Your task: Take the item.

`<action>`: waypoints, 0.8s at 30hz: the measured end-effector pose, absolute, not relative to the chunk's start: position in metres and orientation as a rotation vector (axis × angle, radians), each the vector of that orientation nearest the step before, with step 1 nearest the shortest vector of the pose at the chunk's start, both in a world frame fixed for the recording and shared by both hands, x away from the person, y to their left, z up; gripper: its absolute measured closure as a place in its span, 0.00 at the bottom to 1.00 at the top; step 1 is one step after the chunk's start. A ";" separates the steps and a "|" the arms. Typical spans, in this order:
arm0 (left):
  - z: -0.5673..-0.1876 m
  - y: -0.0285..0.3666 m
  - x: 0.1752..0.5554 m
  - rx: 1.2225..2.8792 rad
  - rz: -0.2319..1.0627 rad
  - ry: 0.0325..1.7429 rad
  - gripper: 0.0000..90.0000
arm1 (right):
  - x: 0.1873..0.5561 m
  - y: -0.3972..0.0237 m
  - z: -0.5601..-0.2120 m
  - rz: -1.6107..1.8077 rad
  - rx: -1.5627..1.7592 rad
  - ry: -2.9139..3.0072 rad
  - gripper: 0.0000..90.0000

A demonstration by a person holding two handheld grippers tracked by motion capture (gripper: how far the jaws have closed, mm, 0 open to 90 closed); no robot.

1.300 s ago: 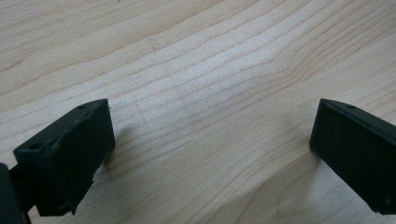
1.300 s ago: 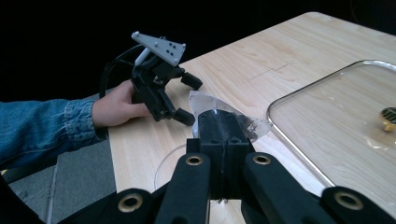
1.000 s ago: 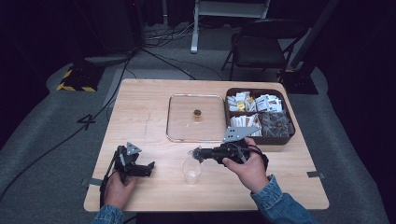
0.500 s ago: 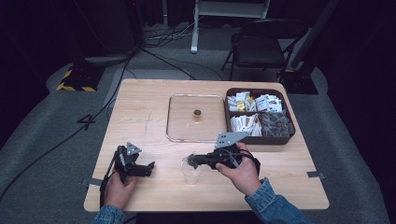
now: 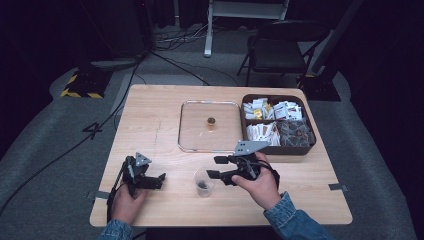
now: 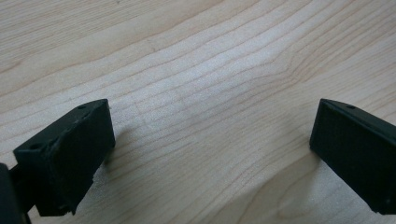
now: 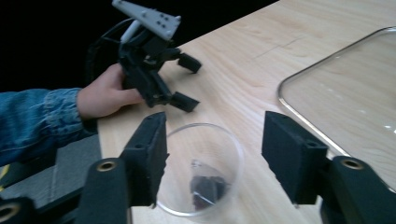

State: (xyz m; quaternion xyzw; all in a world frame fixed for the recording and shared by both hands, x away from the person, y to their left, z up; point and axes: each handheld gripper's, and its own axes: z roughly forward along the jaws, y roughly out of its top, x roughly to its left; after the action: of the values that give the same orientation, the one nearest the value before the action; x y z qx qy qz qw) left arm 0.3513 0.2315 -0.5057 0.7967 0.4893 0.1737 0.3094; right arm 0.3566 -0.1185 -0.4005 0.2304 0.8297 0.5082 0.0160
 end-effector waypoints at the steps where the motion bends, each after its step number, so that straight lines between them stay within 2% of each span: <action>1: -0.506 0.232 0.351 2.105 0.459 1.292 0.00 | 0.357 -0.121 -0.399 1.572 0.722 2.571 0.41; 24: -0.506 0.232 0.352 2.107 0.464 1.288 0.00 | 0.377 -0.203 -0.393 1.375 0.890 2.421 0.29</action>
State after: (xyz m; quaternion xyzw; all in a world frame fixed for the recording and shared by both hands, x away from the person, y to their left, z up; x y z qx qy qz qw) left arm 0.3521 0.2315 -0.5056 0.7975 0.4875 0.1754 0.3092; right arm 0.3772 -0.2027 -0.3932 0.3028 0.8233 0.4677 0.1090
